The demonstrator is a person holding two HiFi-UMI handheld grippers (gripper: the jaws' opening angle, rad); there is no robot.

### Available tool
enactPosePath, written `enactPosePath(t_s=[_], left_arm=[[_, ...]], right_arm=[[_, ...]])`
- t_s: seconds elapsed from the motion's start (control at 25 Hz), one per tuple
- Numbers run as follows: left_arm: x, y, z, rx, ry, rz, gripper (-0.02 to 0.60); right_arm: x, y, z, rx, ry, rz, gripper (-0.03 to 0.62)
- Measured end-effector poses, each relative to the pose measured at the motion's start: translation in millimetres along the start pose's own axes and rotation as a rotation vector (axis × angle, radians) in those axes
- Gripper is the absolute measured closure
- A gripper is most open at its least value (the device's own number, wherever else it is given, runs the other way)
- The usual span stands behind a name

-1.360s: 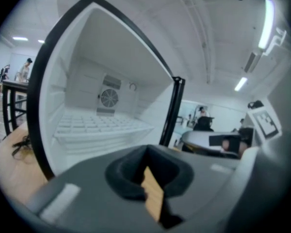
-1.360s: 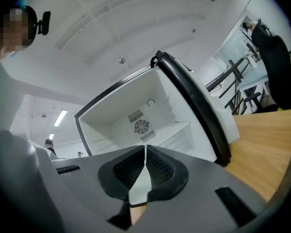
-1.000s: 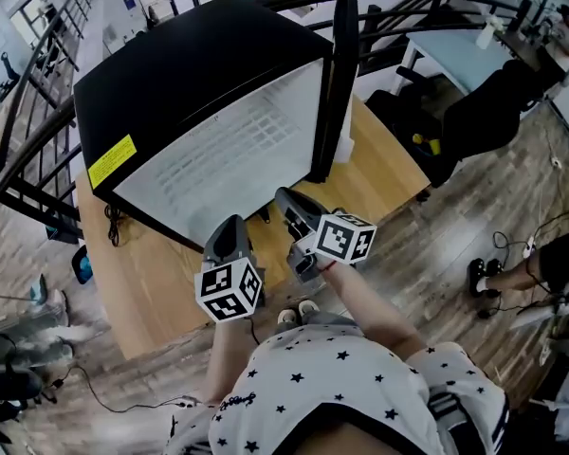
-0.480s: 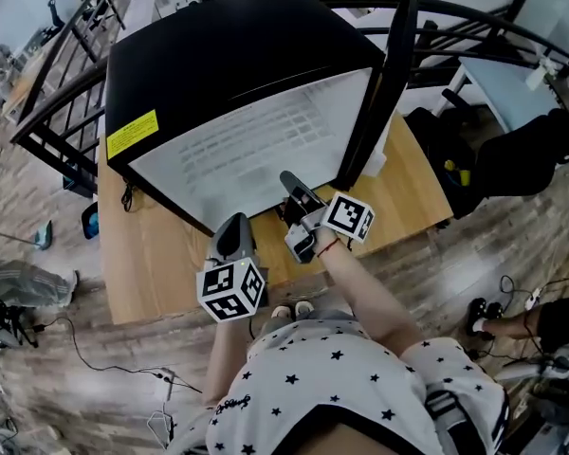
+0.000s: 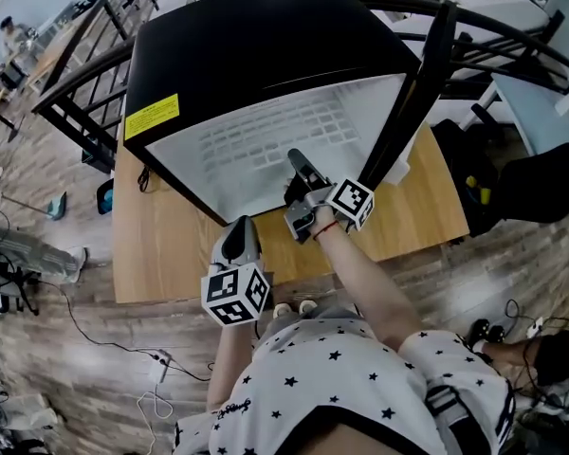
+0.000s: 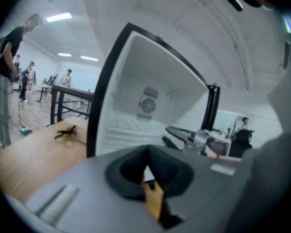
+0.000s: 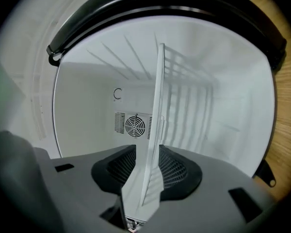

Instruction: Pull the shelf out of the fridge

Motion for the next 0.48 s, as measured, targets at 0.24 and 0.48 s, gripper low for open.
enactPosePath(t_s=[0.24,0.48], left_arm=[[-7.3,4.7,-5.8,0.004,-0.052,-0.014,0.574],[-16.7,10.8,-11.8,0.007,-0.098,-0.038,0.574]], right_arm=[[12.0,5.6,31.4,0.017,0.036,0.064,0.485],[16.4,8.5,52.1,0.061,0.058,0.104,0.487]])
Point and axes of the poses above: the fingertips, and each gripper's own axes: z forward along the fingers, x to its right, y out of its underside, the point moved 4 cm from there along -z, backward along the fingers, and after that the axes turned 5 degrees about -z, right-handed, at the moved point
